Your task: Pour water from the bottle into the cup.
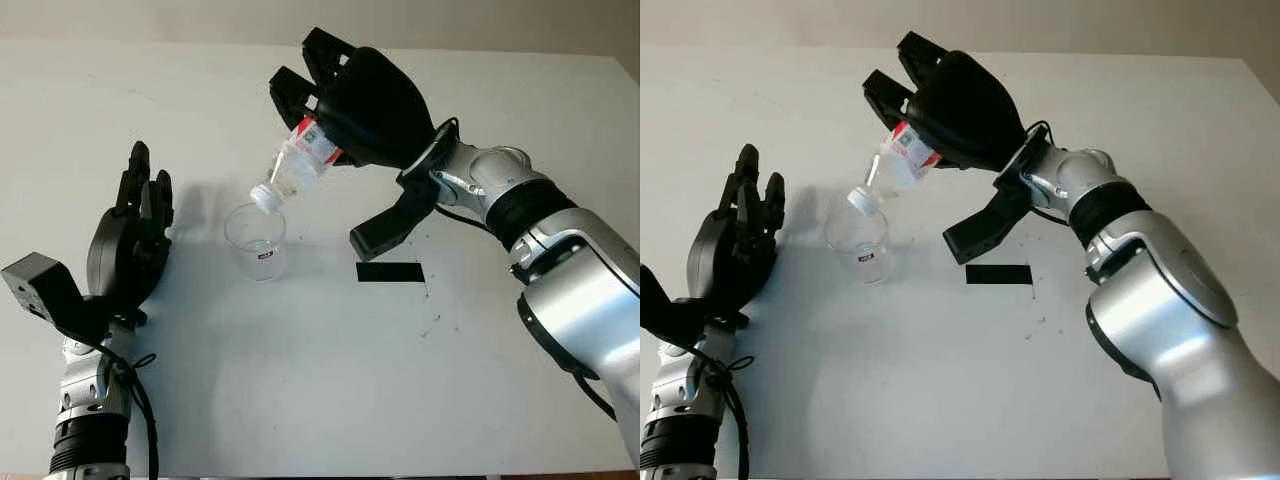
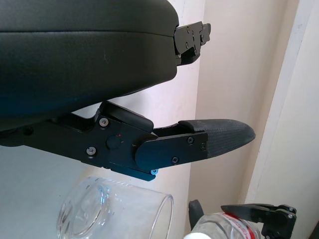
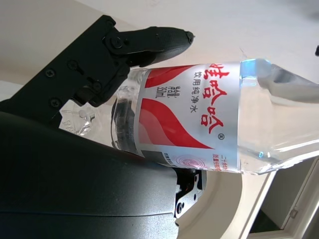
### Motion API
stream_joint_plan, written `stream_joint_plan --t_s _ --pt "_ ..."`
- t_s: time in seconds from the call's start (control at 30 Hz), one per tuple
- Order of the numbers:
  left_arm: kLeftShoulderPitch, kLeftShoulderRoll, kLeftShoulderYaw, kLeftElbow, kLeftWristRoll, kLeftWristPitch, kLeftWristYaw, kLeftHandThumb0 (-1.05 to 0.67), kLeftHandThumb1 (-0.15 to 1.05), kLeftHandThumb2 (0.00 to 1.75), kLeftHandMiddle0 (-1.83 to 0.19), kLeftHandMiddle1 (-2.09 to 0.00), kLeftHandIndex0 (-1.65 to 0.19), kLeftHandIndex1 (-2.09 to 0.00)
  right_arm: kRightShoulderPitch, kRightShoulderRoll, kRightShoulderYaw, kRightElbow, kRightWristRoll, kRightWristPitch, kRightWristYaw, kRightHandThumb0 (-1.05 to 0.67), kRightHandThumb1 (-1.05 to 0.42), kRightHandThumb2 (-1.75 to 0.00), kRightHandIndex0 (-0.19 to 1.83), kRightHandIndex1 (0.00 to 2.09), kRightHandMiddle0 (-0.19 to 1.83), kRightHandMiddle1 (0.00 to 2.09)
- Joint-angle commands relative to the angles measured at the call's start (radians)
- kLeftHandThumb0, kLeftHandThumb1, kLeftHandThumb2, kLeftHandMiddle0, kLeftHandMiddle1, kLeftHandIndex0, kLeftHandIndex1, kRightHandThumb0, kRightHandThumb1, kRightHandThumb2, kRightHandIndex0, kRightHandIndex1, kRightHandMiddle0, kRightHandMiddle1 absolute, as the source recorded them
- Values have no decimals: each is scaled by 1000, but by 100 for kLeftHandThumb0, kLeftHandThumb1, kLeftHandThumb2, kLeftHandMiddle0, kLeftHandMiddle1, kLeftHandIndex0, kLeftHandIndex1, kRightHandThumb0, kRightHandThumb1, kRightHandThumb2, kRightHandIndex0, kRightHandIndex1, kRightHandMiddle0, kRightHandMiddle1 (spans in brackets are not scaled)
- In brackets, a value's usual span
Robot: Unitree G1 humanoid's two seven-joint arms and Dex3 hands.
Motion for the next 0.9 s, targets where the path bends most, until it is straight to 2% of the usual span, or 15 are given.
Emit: stream_joint_plan --t_s 0.0,0.13,0.23,0.87 --pt "13 -12 -4 11 4 -6 2 -76 105 56 19 -1 19 0 -43 -5 6 -2 -5 -3 -16 -26 -82 -52 109 209 83 209" --pt "15 -16 -5 9 2 -2 4 -76 105 55 19 0 19 0 -54 -4 32 -7 -33 25 -39 -32 -94 -23 109 209 83 209" --pt "16 -15 -8 8 5 -5 4 -76 105 56 19 0 19 0 -60 -2 43 -7 -46 35 -57 -33 -96 -16 110 209 83 209" --pt "22 -20 -10 -2 2 1 11 -75 105 56 19 0 19 0 -62 7 66 0 -65 62 -127 -33 -98 -7 107 209 86 209"
